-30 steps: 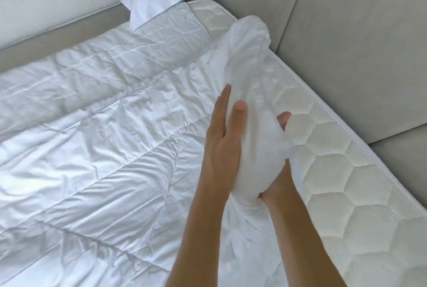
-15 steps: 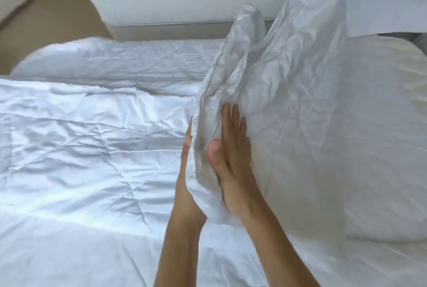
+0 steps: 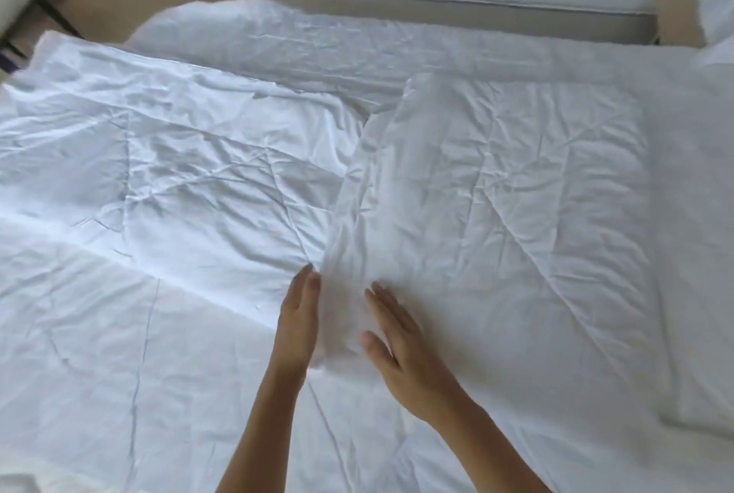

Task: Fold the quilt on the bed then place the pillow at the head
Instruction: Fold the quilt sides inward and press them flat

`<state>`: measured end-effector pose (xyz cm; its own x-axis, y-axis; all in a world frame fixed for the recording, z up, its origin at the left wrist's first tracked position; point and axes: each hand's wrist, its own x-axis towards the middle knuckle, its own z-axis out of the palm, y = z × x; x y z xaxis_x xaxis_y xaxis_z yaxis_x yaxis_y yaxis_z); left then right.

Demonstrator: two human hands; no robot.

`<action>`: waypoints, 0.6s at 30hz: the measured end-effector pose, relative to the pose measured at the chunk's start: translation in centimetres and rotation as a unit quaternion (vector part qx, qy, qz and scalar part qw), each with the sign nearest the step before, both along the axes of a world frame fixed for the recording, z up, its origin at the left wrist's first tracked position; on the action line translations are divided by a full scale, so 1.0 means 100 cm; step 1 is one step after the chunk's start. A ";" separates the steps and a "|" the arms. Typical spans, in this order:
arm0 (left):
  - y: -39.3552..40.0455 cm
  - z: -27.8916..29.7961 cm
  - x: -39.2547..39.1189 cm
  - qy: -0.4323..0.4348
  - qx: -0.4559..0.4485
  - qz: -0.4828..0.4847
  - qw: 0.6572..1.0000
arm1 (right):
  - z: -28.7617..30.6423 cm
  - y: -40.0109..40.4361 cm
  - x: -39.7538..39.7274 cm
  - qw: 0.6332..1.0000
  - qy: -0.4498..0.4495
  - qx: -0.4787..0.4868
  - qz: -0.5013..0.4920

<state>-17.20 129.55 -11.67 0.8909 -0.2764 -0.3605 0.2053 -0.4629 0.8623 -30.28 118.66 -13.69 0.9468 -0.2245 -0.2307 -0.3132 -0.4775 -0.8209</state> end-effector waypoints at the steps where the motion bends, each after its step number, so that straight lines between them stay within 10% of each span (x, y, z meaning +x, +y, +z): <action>1: -0.014 0.000 0.006 -0.026 0.019 -0.020 0.999 | 0.006 -0.012 -0.006 0.999 -0.022 -0.015 -0.034; 9: -0.109 -0.020 0.013 -0.179 0.268 -0.146 0.935 | -0.015 -0.138 -0.070 0.898 0.077 -0.376 -0.215; 18: -0.082 -0.044 0.008 -0.214 0.278 -0.083 0.933 | -0.033 -0.136 -0.107 0.880 0.158 -0.412 -0.175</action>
